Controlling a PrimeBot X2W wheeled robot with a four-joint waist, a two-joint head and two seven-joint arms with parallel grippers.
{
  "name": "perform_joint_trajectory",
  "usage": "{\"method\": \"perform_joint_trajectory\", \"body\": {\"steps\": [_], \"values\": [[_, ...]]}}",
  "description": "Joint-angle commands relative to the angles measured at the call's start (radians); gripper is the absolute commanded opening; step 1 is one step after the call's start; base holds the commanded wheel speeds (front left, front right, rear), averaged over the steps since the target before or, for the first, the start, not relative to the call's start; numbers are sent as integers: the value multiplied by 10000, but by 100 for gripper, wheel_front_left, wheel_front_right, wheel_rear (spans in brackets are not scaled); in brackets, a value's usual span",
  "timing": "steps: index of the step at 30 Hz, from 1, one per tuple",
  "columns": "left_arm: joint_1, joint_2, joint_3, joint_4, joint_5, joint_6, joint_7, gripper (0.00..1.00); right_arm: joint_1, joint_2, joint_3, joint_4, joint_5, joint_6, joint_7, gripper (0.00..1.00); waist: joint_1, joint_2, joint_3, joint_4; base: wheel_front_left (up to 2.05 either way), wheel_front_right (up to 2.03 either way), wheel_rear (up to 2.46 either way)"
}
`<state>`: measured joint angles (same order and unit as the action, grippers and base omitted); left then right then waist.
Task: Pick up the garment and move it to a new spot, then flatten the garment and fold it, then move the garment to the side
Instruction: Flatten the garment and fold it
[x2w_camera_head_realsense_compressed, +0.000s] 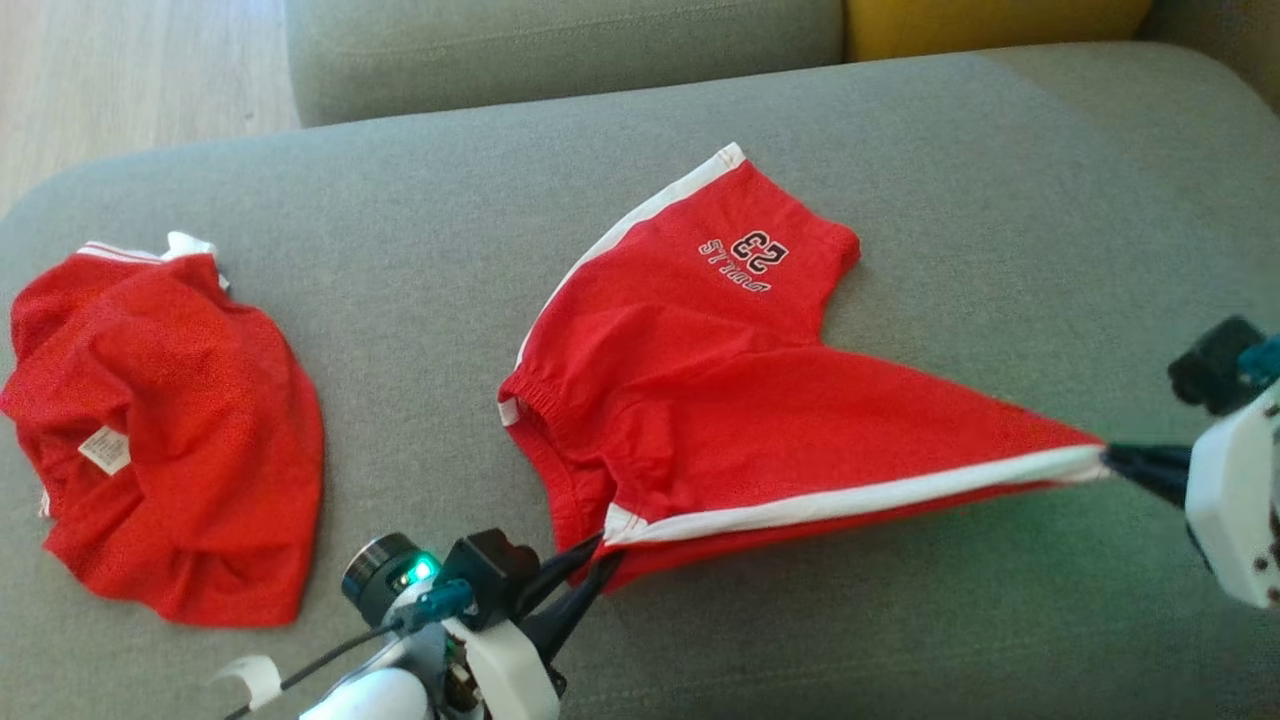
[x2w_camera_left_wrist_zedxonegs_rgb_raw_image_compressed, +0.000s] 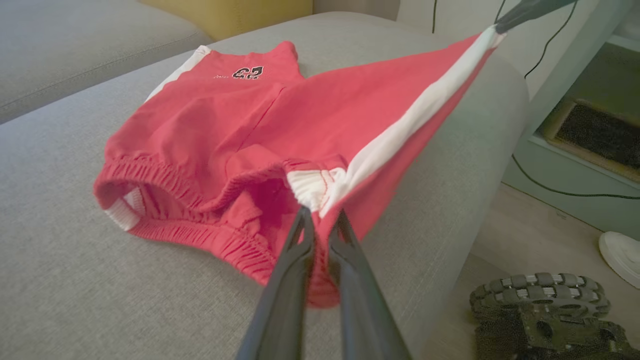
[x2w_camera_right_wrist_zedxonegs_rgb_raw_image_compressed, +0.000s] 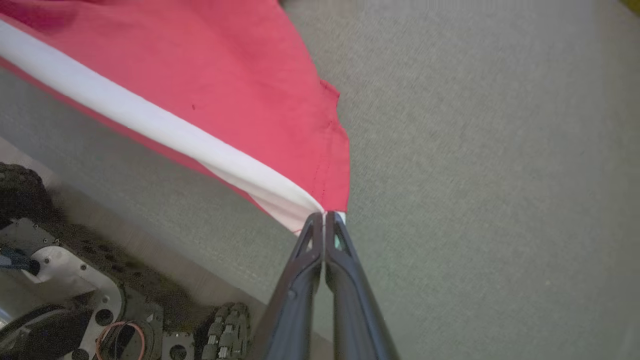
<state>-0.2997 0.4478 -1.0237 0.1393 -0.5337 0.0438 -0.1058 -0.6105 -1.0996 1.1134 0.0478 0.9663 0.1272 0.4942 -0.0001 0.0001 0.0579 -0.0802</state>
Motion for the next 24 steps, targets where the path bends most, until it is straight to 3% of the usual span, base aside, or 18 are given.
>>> {"method": "perform_joint_trajectory", "body": {"steps": [1,13,24], "values": [[-474,338,488,-447,3,133,12,0,69,-414,-541,-91,-188,35,-70,0,1,-1,124,71,0,0,0],[-1728,133,1214,-1017,-143,277,30,0,-1075,796,-2281,493,-1403,35,-716,0,1,-1,1145,983,0,0,0],[-3220,-1065,1432,-31,-175,16,-377,0,-3623,1877,-2020,1820,-2748,35,-1178,0,1,-1,2792,2132,0,0,0]]}}
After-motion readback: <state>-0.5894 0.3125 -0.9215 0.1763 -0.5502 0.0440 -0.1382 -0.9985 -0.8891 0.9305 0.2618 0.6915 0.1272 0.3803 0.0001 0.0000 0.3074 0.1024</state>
